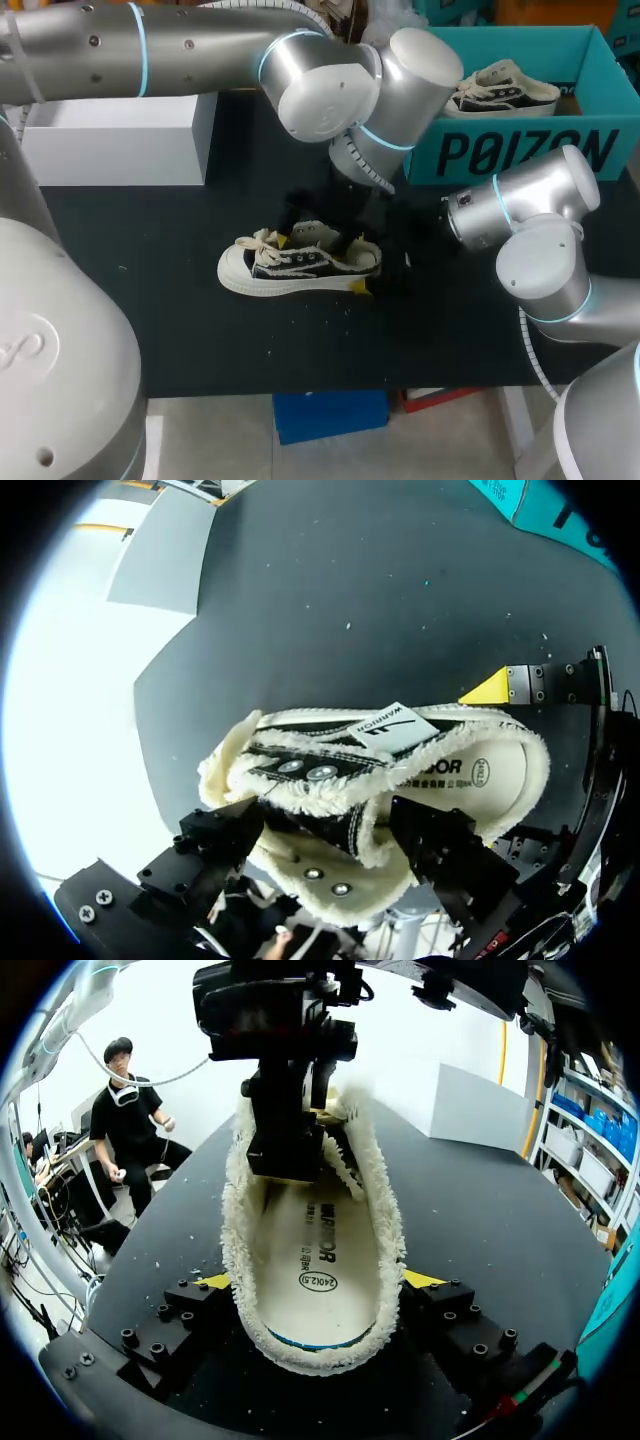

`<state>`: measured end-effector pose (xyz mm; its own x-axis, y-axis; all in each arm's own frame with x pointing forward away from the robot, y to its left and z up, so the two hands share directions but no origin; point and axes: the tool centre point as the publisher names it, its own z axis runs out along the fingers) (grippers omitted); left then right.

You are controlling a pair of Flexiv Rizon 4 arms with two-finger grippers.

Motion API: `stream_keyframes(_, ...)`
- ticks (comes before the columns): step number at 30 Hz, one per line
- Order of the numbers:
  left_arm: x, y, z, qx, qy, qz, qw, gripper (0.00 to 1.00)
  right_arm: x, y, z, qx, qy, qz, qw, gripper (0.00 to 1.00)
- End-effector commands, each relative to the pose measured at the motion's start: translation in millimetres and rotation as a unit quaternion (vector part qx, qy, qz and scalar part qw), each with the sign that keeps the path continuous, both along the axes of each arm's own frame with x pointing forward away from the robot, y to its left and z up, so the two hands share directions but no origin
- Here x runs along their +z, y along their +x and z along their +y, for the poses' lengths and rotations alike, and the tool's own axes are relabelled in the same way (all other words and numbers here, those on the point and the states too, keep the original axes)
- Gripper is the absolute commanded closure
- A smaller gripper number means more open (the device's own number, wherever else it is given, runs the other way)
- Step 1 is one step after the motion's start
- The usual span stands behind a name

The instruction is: Take the shoe out of the shoebox, open the shoe tongue, remove and reinsert the insole, then place the shoe into the shoebox

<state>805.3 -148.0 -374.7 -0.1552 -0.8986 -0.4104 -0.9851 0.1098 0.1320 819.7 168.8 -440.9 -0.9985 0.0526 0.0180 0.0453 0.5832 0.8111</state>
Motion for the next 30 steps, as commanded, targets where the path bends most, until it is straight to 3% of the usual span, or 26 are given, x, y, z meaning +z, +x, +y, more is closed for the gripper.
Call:
stream_keyframes(1,0,-0.4,-3,-0.003,0.005,0.002,1.000,1.00,-2,1.0,3,-0.001,0.000,0.000,1.000,1.00)
stream_keyframes(15,5,-3.0,-2,-0.010,0.005,-0.004,1.000,1.00,-2,1.0,3,-0.001,0.000,0.000,1.000,1.00)
stream_keyframes(30,50,-5.2,-2,-0.011,-0.076,-0.067,0.995,1.00,-2,1.0,3,-0.001,0.000,0.000,1.000,1.00)
